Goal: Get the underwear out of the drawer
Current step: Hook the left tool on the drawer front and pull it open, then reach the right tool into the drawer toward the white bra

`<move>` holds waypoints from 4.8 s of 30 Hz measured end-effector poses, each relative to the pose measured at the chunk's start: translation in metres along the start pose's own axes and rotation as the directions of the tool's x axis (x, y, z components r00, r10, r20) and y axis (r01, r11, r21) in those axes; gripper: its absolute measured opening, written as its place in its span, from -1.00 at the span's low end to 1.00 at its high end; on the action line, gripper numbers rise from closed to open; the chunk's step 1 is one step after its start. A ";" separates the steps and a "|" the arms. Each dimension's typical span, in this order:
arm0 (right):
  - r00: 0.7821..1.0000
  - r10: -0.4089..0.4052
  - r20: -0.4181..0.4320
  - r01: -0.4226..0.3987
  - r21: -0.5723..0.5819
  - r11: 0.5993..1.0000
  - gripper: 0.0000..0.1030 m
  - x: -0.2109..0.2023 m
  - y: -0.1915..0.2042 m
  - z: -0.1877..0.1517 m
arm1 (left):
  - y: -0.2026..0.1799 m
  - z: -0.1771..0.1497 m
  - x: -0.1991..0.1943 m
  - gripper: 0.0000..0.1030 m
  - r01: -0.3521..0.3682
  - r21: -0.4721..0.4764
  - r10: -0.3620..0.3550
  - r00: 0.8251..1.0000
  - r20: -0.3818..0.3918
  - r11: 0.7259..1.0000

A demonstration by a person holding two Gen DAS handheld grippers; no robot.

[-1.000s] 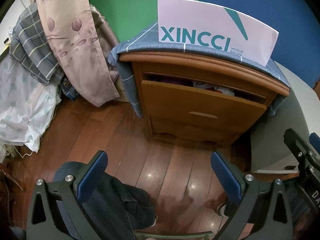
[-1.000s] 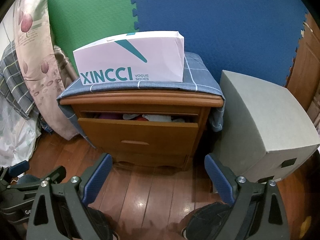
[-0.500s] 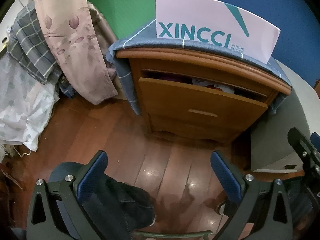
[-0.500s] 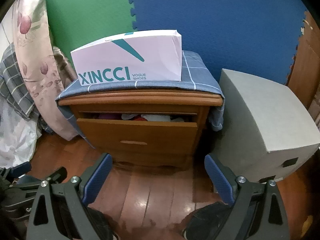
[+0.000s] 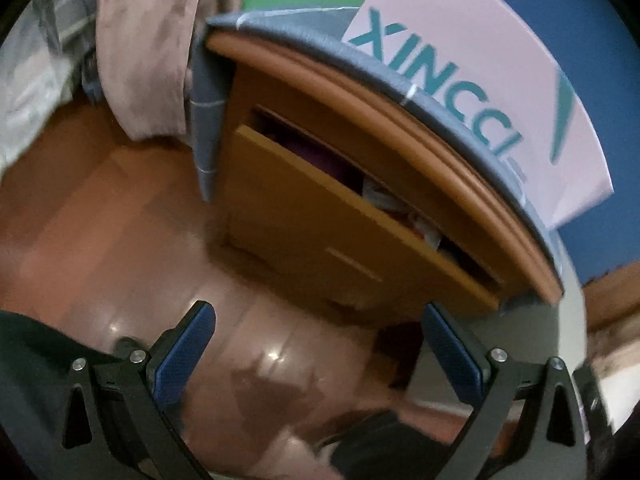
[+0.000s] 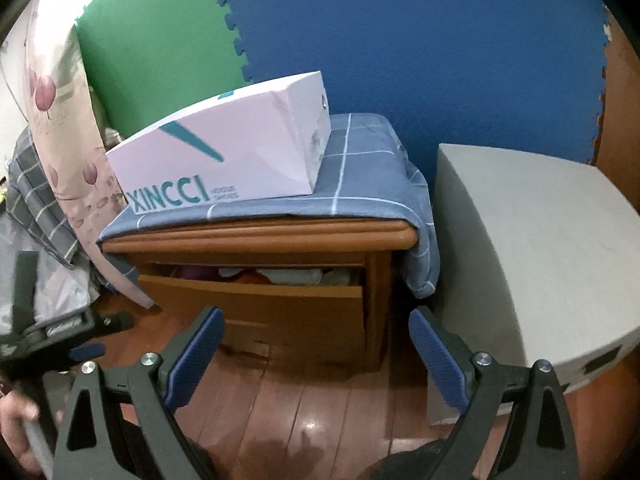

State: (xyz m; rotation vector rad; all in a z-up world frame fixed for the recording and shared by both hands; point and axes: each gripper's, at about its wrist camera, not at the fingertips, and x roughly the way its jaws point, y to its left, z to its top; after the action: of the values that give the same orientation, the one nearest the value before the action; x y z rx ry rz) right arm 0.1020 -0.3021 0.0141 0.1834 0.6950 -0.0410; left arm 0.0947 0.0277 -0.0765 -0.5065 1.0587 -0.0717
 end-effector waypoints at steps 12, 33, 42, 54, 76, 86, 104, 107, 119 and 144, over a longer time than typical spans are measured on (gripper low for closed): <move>0.984 0.166 -0.070 -0.162 0.062 0.985 0.86 0.043 -0.020 -0.015 | 0.034 0.026 0.079 0.98 0.181 -0.420 -0.169 0.983 0.066 0.889; 0.967 0.212 -0.142 -0.224 -0.076 0.972 0.86 0.051 0.018 -0.032 | 0.060 0.030 0.128 1.00 0.189 -0.584 -0.200 0.979 0.046 0.790; 0.969 0.204 -0.142 -0.216 -0.075 0.974 0.86 0.052 0.015 -0.031 | 0.051 0.033 0.114 1.00 0.086 -0.547 -0.101 0.995 0.002 0.833; 0.969 0.201 -0.145 -0.213 -0.074 0.974 0.86 0.054 0.016 -0.030 | 0.062 0.055 0.146 1.00 0.056 -0.549 -0.098 0.994 -0.048 0.834; 0.979 0.125 -0.159 -0.132 -0.036 0.991 0.86 0.062 0.005 -0.030 | 0.059 0.060 0.129 1.00 -0.025 -0.308 0.007 0.998 -0.061 0.951; 0.980 0.110 -0.168 -0.117 -0.035 0.992 0.86 0.066 0.005 -0.029 | 0.053 0.064 0.128 1.00 -0.039 -0.266 0.018 0.997 -0.079 0.963; 0.977 0.083 -0.196 -0.099 -0.076 0.992 0.86 0.074 0.014 -0.033 | 0.057 0.054 0.122 1.00 -0.076 -0.206 0.051 0.991 -0.124 0.976; 0.976 0.079 -0.204 -0.099 -0.086 0.991 0.86 0.075 0.016 -0.034 | 0.057 0.057 0.117 1.00 -0.093 -0.202 0.069 0.990 -0.121 0.975; 0.942 0.208 -0.262 -0.208 0.029 0.978 0.86 0.090 0.036 -0.026 | 0.039 0.070 0.116 1.00 -0.136 -0.084 0.132 0.990 -0.053 0.987; 0.911 0.082 -0.405 -0.004 0.190 0.982 0.86 0.225 0.093 -0.018 | 0.005 0.078 0.057 1.00 -0.309 0.151 0.291 0.948 0.132 0.939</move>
State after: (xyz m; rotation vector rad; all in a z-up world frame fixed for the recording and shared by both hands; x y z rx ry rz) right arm 0.2724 -0.2018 -0.1296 0.3940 1.1102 -0.0246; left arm 0.1889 0.0435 -0.0950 -0.1871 1.0030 0.1338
